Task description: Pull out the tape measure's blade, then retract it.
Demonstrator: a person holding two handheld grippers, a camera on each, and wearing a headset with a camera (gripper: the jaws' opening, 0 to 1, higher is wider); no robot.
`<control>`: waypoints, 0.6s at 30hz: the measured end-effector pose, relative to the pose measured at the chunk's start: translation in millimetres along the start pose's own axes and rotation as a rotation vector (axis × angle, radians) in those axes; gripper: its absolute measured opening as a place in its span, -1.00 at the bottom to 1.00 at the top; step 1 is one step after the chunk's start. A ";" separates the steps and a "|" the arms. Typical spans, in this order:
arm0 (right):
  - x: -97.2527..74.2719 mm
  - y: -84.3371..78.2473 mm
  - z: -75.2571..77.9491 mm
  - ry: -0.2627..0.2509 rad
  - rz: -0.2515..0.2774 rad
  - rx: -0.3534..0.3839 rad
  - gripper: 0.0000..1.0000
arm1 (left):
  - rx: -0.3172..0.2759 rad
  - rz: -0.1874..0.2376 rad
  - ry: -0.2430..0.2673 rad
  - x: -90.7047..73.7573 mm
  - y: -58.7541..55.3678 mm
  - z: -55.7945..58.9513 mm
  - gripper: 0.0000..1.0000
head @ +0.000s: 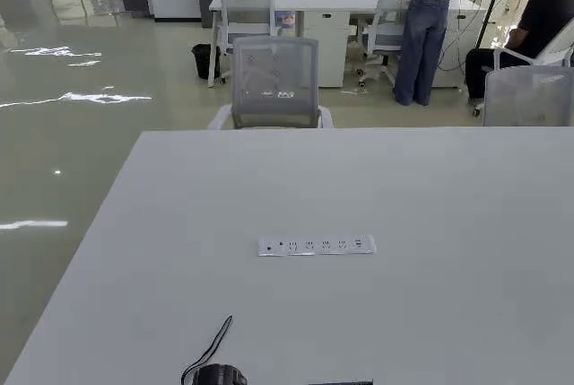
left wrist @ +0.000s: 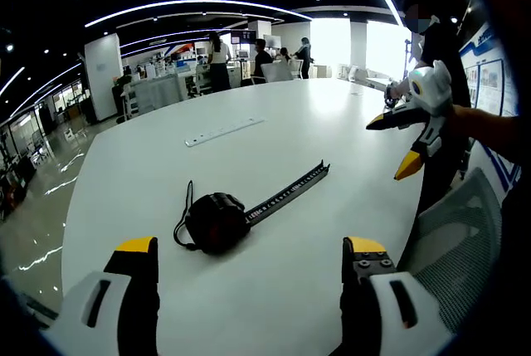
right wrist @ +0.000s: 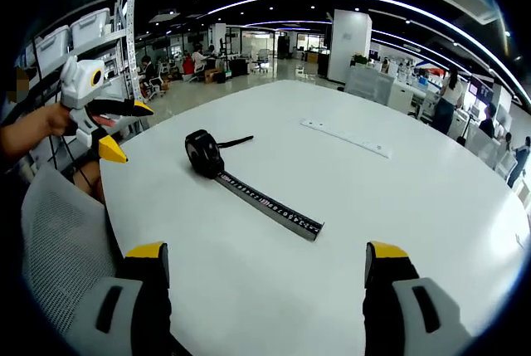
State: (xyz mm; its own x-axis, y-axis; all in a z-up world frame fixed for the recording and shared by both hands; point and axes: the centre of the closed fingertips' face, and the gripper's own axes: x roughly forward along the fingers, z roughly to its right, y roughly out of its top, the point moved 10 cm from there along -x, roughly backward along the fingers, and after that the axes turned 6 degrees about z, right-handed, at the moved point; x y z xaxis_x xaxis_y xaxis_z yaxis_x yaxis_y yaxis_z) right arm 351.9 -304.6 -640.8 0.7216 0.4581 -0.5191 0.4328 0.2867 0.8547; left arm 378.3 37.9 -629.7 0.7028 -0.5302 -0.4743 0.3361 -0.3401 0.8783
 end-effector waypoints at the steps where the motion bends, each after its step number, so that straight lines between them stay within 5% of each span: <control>1: -0.5 -0.2 -1.0 -0.007 0.003 0.009 1.00 | -0.003 0.000 0.007 -0.4 0.1 1.0 0.83; 18: -1.4 1.1 -23.0 -0.039 0.014 0.047 1.00 | -0.048 0.023 0.042 -4.0 1.1 22.9 0.98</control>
State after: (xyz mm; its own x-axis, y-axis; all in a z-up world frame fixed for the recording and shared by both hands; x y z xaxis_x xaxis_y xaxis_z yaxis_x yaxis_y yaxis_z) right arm 339.0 -285.6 -639.4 0.7479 0.4278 -0.5075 0.4468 0.2409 0.8616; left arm 361.5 21.8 -628.2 0.7358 -0.5042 -0.4521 0.3485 -0.2904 0.8912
